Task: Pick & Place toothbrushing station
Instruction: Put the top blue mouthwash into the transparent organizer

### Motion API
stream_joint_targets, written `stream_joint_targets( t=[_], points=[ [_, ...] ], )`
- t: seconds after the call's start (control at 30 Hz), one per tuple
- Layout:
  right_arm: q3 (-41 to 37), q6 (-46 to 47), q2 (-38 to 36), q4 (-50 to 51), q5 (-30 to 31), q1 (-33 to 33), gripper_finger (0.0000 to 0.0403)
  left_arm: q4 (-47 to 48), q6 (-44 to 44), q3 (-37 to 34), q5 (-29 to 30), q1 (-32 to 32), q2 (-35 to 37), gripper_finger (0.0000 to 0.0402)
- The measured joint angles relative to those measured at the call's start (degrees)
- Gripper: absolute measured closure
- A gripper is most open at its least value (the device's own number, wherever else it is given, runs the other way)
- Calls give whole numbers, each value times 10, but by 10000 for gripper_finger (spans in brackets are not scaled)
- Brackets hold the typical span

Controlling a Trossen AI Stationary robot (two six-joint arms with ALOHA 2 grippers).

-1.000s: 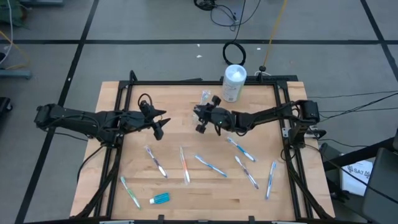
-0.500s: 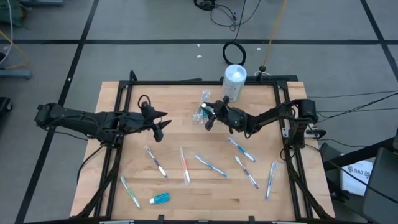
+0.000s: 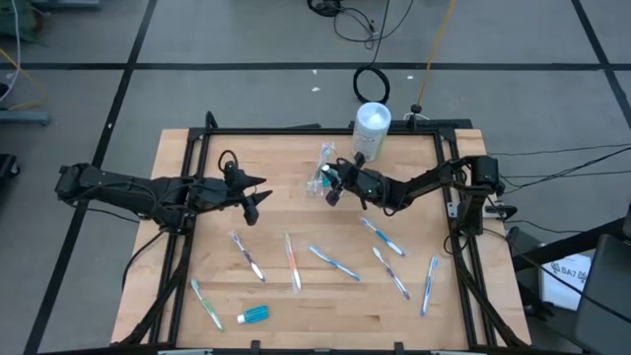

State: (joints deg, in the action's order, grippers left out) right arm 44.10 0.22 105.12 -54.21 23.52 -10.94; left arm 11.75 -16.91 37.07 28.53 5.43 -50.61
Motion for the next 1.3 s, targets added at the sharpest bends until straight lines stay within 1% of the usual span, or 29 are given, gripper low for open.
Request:
stream_joint_targets(
  t=[0.13, 0.57, 0.7, 0.8, 0.87, 0.9, 0.97, 1.0, 1.07, 1.13, 1.2, 1.3],
  points=[
    [0, 12, 1, 31, 0, -4, 281, 0, 0, 0, 0, 0, 0, 206],
    [0, 8, 0, 29, 2, -4, 219, 0, 0, 0, 0, 0, 0, 206],
    [0, -20, -18, 21, 2, -2, 209, 0, 0, 0, 0, 0, 0, 206],
    [0, -42, -48, 42, -1, 5, 209, 0, 0, 0, 0, 0, 0, 206],
    [0, -48, -78, 77, -30, 5, 209, 0, 0, 0, 0, 0, 0, 206],
    [1, -48, -95, 104, -58, 5, 208, 0, 0, 0, 0, 0, 0, 206],
    [9, -32, -129, 179, -100, 6, 208, 0, 0, 0, 0, 0, 0, 206],
    [16, -22, -143, 223, -112, 8, 209, 0, 0, 0, 0, 0, 0, 206],
    [33, -9, -164, 304, -116, 15, 211, 0, 0, 0, 0, 0, 0, 206],
    [50, -7, -176, 364, -116, 25, 213, 0, 0, 0, 0, -2, 0, 206],
    [63, -20, -179, 388, -117, 36, 213, 0, 0, 0, 0, -3, 0, 206],
    [73, -39, -179, 388, -116, 44, 212, -4, 0, 0, 0, -6, 0, 206]
  ],
)
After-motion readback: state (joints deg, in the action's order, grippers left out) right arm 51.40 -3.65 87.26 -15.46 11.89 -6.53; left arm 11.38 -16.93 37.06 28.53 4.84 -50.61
